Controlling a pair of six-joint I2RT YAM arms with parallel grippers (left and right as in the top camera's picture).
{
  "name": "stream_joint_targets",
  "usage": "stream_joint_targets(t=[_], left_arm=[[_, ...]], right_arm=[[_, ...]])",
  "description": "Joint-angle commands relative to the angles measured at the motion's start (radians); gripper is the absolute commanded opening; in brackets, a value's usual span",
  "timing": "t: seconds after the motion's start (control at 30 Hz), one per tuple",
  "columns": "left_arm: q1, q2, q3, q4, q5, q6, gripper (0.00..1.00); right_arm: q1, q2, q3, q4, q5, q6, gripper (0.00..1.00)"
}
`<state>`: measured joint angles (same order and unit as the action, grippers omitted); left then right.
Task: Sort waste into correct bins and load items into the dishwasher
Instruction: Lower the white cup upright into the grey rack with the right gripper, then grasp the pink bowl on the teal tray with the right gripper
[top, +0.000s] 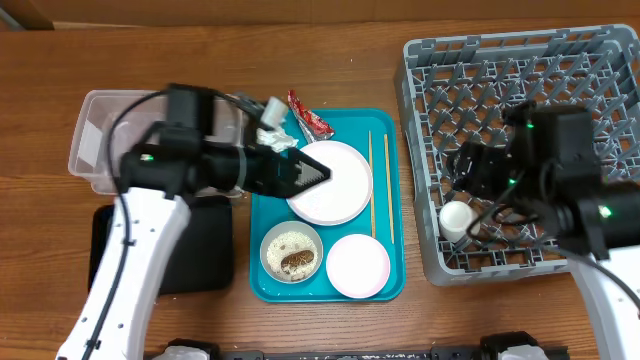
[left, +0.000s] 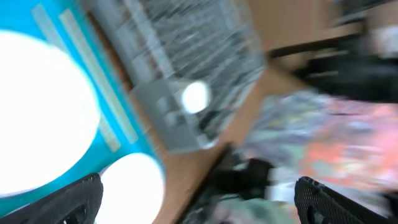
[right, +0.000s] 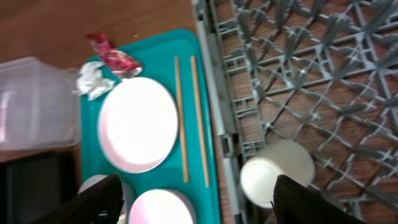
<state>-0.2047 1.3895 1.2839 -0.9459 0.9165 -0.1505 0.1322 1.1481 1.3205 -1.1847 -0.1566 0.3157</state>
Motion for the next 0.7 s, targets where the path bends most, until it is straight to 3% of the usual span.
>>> stream_joint_targets(t=[0.0, 0.17, 0.37, 0.53, 0.67], left_arm=[[-0.089, -0.018, 0.011, -0.042, -0.388, -0.052, 1.0], [-0.208, -0.018, 0.011, -0.125, -0.663, -0.148, 1.0], [-0.205, -0.024, 0.059, -0.129, -0.684, -0.209, 0.98], [-0.185, -0.054, 0.262, -0.228, -0.82, -0.209, 1.0], [-0.174, -0.08, 0.454, -0.334, -0.956, -0.21, 1.0]], right_arm=[[-0.002, -0.002, 0.01, -0.013, -0.058, -0.011, 0.78], [0.037, 0.009, 0.008, -0.043, -0.137, -0.112, 0.75], [0.233, 0.09, -0.046, -0.085, -0.105, -0.111, 0.69], [0.38, 0.185, -0.146, -0.034, 0.028, -0.052, 0.68], [0.419, 0.259, -0.204, 0.056, 0.027, -0.029, 0.67]])
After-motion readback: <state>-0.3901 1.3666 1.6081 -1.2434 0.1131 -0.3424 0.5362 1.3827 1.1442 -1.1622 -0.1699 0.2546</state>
